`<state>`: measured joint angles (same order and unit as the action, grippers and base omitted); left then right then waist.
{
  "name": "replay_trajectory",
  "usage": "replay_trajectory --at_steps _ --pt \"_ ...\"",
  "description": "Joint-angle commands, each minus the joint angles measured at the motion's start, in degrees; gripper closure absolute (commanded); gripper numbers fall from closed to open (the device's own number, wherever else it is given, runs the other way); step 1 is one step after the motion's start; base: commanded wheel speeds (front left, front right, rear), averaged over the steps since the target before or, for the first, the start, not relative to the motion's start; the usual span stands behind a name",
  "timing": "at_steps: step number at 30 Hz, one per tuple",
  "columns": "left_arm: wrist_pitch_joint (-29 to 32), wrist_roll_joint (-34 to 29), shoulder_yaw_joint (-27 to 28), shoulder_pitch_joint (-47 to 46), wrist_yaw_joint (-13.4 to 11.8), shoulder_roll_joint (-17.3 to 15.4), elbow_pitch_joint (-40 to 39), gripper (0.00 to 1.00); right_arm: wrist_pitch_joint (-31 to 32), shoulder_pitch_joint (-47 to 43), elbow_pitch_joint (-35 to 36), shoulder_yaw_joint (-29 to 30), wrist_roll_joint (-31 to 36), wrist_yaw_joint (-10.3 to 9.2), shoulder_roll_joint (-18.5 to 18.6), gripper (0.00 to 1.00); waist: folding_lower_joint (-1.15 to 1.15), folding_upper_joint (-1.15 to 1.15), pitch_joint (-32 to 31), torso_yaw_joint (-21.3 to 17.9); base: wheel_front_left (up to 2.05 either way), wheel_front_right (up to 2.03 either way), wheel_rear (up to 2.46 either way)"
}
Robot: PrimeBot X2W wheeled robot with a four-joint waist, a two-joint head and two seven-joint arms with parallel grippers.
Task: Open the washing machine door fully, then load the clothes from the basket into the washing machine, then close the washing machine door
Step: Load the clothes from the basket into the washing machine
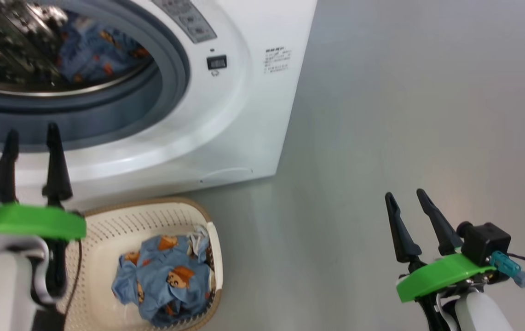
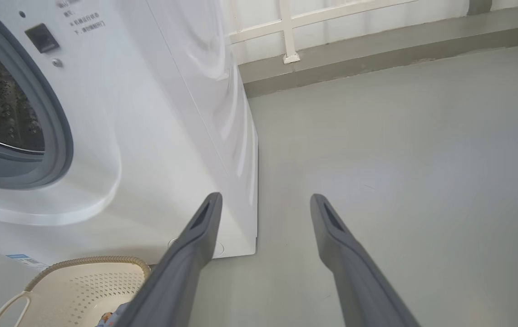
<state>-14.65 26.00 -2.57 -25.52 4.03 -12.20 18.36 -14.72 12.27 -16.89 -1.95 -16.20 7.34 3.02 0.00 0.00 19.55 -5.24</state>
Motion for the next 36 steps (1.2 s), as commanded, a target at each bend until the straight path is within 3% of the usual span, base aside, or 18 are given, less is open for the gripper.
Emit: replay_trajectory --at_steps 1,23,36 --pt "-0.3 -1.5 3.1 2.2 -0.2 -1.0 -2.7 0.00 -0.3 -1.4 1.5 -0.9 0.7 0.14 -0.1 0.00 0.00 0.00 -3.4 0.2 0.00 0.00 0.00" --pt "-0.3 -11.9 12.5 22.6 1.7 8.0 -10.8 0.00 -0.3 -9.0 4.1 2.7 4.2 0.14 -0.1 0.00 0.00 0.00 -15.1 0.3 0.00 0.00 0.00" --pt "-0.3 -13.0 13.0 29.0 0.5 9.3 -13.4 0.00 -0.3 -11.4 4.9 4.1 4.4 0.14 -0.1 0.00 0.00 0.00 -16.7 1.2 0.00 0.00 0.00"
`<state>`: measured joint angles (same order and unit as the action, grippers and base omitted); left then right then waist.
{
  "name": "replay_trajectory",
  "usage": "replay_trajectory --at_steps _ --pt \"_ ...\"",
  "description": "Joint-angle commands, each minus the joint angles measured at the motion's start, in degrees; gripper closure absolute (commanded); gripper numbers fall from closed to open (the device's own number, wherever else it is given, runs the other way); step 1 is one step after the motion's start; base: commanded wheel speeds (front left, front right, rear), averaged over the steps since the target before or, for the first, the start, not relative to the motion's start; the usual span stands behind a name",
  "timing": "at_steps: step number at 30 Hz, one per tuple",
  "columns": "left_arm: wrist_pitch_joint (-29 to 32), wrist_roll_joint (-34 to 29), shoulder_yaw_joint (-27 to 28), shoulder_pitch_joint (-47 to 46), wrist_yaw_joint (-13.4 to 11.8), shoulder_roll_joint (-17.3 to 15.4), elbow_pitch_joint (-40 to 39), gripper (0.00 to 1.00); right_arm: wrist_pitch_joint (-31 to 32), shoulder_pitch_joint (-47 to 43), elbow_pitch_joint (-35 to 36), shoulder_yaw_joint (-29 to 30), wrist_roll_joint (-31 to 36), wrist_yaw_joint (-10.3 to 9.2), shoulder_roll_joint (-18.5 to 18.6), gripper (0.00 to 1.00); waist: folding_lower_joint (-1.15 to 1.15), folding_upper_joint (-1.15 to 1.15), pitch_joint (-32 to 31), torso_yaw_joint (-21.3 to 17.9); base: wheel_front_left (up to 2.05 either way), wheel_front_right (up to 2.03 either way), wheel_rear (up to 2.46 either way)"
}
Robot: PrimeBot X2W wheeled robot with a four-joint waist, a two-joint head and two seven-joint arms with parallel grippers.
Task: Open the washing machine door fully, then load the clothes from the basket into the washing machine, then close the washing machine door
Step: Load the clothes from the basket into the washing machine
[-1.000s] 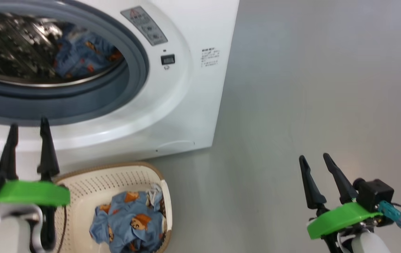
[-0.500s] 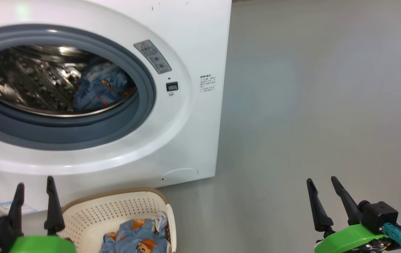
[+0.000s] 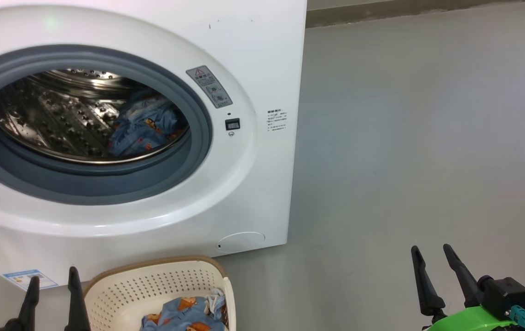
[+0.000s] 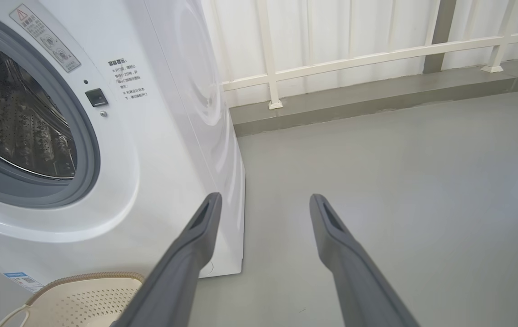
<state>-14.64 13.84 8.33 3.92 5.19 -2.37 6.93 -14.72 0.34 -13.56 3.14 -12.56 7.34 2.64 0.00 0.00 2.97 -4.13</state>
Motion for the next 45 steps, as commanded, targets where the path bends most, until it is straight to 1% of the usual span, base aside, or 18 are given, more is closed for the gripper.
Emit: replay_trajectory --at_steps 1,8,13,26,35,45 --pt "-0.4 -1.0 2.1 0.0 -0.8 -0.6 -2.2 0.00 -0.3 0.4 1.7 -0.9 0.9 0.14 0.2 0.00 0.00 0.00 -0.3 0.2 0.00 0.00 0.00" --pt "-0.4 -0.2 0.4 2.5 -2.7 -0.5 -3.5 0.00 -0.3 0.1 1.9 -0.4 1.5 0.14 0.2 0.00 0.00 0.00 -1.3 0.7 0.00 0.00 0.00" --pt "-0.4 -0.5 -0.3 3.4 -3.2 -0.5 -4.4 0.00 -0.3 -0.2 2.5 0.0 1.8 0.14 0.2 0.00 0.00 0.00 -1.2 1.4 0.00 0.00 0.00" --pt "-0.4 -1.5 0.0 4.9 -3.0 -0.5 -5.4 0.00 -0.3 -0.3 2.6 0.1 2.0 0.14 0.2 0.00 0.00 0.00 -1.3 2.0 0.00 0.00 0.00" --pt "-0.4 -1.2 -0.4 5.4 -3.4 -0.5 -5.1 0.00 -0.3 -0.7 2.2 0.2 2.1 0.14 0.2 0.00 0.00 0.00 -2.4 2.2 0.00 0.00 0.00" --pt "-0.4 -0.5 -1.1 5.6 -3.4 -0.5 -5.0 0.00 -0.3 -1.1 2.1 0.3 1.6 0.14 0.2 0.00 0.00 0.00 -2.2 2.7 0.00 0.00 0.00"
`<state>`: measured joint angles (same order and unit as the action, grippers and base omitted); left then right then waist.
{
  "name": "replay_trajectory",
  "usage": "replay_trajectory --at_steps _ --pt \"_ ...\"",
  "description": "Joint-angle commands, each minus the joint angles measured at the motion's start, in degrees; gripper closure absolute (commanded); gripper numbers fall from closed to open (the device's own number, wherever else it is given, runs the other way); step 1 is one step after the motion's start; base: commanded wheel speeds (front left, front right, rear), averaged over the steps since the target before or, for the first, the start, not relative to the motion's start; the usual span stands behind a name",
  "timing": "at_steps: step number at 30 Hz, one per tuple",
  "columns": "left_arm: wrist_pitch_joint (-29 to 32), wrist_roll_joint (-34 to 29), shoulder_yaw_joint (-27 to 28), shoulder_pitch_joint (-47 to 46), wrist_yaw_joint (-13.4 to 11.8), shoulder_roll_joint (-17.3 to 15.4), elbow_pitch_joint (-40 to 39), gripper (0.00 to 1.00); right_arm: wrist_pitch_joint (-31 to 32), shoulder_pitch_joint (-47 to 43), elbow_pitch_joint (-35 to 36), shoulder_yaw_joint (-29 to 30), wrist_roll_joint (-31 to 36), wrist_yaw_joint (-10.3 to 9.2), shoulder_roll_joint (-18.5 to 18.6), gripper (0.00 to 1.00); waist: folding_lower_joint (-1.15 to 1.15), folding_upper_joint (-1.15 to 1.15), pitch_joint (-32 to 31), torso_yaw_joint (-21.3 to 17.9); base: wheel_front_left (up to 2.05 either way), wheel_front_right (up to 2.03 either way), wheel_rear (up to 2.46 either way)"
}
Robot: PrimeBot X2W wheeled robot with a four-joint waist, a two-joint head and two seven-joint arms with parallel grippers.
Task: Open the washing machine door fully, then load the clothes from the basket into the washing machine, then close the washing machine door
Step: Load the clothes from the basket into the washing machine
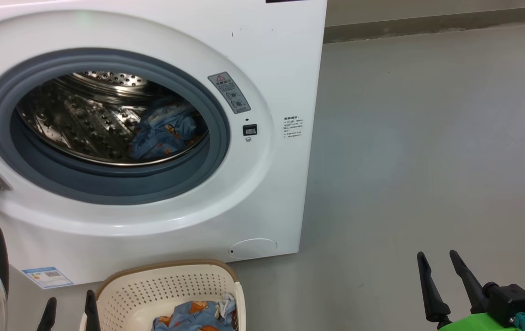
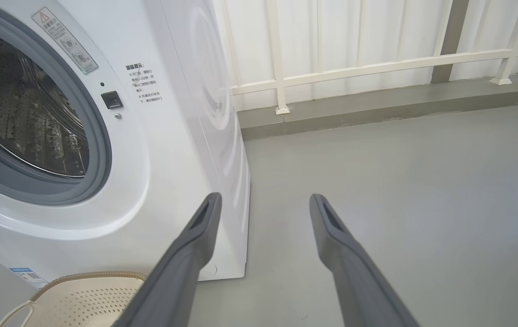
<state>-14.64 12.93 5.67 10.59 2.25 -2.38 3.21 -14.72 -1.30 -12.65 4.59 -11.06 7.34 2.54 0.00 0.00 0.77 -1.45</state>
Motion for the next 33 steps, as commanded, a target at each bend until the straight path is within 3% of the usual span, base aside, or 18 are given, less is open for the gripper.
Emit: replay_trajectory --at_steps 1,18,25,33 --pt "-0.4 0.4 1.5 -1.0 -0.4 -0.5 -1.2 0.00 -0.3 0.6 1.2 -1.1 0.1 0.14 0.3 0.00 0.00 0.00 0.1 0.1 0.00 0.00 0.00" --pt "-0.4 0.6 0.3 -1.6 0.4 -0.5 0.7 0.00 -0.3 0.8 0.9 -1.6 -0.4 0.14 0.3 0.00 0.00 0.00 2.0 0.0 0.00 0.00 0.00" --pt "-0.4 1.6 -0.1 -4.5 2.1 -0.5 3.7 0.00 -0.3 1.9 1.5 -2.5 -0.5 0.14 0.3 0.00 0.00 0.00 7.0 -0.5 0.00 0.00 0.00" --pt "-0.4 3.2 0.1 -11.0 4.7 -0.5 12.4 0.00 -0.3 4.8 2.6 -3.9 -0.7 0.14 0.3 0.00 0.00 0.00 15.5 -2.3 0.00 0.00 0.00"
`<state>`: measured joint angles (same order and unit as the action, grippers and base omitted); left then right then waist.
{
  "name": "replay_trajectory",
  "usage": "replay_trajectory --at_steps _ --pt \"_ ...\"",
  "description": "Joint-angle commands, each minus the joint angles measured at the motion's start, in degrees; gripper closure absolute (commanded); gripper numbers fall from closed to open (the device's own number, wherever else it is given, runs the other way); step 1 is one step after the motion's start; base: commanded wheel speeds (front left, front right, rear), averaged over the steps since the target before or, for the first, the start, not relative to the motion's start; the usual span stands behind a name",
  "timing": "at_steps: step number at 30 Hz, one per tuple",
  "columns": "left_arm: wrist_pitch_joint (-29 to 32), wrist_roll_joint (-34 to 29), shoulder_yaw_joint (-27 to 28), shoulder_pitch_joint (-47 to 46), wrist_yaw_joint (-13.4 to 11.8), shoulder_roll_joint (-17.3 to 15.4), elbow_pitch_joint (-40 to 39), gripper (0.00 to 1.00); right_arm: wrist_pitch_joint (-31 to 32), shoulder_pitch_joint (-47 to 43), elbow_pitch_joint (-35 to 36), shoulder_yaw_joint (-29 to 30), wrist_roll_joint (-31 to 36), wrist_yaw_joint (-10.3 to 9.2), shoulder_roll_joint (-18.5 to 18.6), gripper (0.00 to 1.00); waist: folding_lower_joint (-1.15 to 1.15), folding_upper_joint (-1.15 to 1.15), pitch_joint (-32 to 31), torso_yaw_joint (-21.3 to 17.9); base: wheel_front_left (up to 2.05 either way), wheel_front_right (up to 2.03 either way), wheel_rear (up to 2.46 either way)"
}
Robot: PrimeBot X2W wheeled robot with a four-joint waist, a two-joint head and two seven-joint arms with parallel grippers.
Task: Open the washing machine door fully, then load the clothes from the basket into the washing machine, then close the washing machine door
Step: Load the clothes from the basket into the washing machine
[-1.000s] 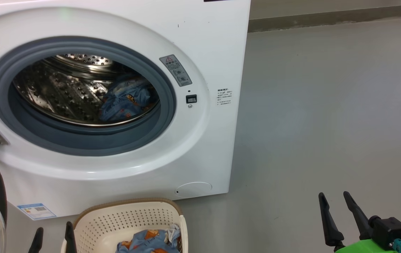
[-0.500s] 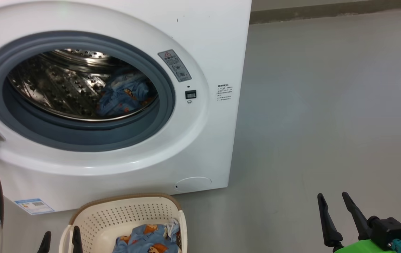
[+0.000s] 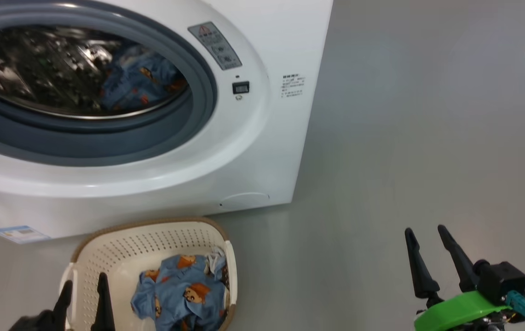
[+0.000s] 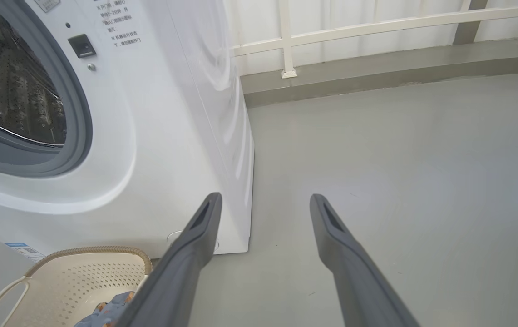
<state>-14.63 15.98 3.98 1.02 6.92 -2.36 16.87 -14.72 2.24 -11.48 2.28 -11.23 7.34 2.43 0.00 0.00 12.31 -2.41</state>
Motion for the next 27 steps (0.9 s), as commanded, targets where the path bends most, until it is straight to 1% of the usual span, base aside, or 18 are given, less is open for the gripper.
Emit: replay_trajectory --at_steps 1,5,8,16,24,25,27 --pt "-0.4 0.1 2.0 -2.3 0.2 -0.5 -0.4 0.00 -0.3 1.7 1.6 -1.7 -0.6 0.14 0.4 0.00 0.00 0.00 5.0 -1.7 0.00 0.00 0.00" --pt "-0.4 0.2 2.3 -5.4 0.5 -1.0 3.1 0.00 -0.3 3.3 2.2 -2.1 -0.9 0.14 0.4 0.00 0.00 0.00 8.6 -3.1 0.00 0.00 0.00" --pt "-0.4 0.8 -0.3 -7.3 0.5 -2.6 4.6 0.00 -0.3 4.2 2.4 -2.3 -1.5 0.14 0.4 0.00 0.00 0.00 10.8 -4.0 0.00 0.00 0.00" --pt "-0.4 5.1 -6.6 -12.7 0.6 -6.4 11.1 0.00 -0.3 6.3 3.0 -3.7 -2.9 0.14 0.4 0.00 0.00 0.00 16.6 -6.0 0.00 0.00 0.00" --pt "-0.4 9.0 -11.1 -17.7 0.6 -10.9 16.3 0.00 -0.3 8.1 3.8 -4.6 -4.6 0.14 0.4 0.00 0.00 0.00 22.6 -8.4 0.00 0.00 0.00" --pt "-0.4 9.0 -11.1 -17.7 0.6 -10.9 16.3 0.00 -0.3 8.1 3.8 -4.6 -4.6 0.14 0.4 0.00 0.00 0.00 22.6 -8.4 0.00 0.00 0.00" --pt "-0.4 10.1 -12.2 -18.8 0.6 -12.0 17.7 0.00 -0.3 8.5 3.9 -5.1 -5.3 0.14 0.4 0.00 0.00 0.00 24.0 -9.0 0.00 0.00 0.00"
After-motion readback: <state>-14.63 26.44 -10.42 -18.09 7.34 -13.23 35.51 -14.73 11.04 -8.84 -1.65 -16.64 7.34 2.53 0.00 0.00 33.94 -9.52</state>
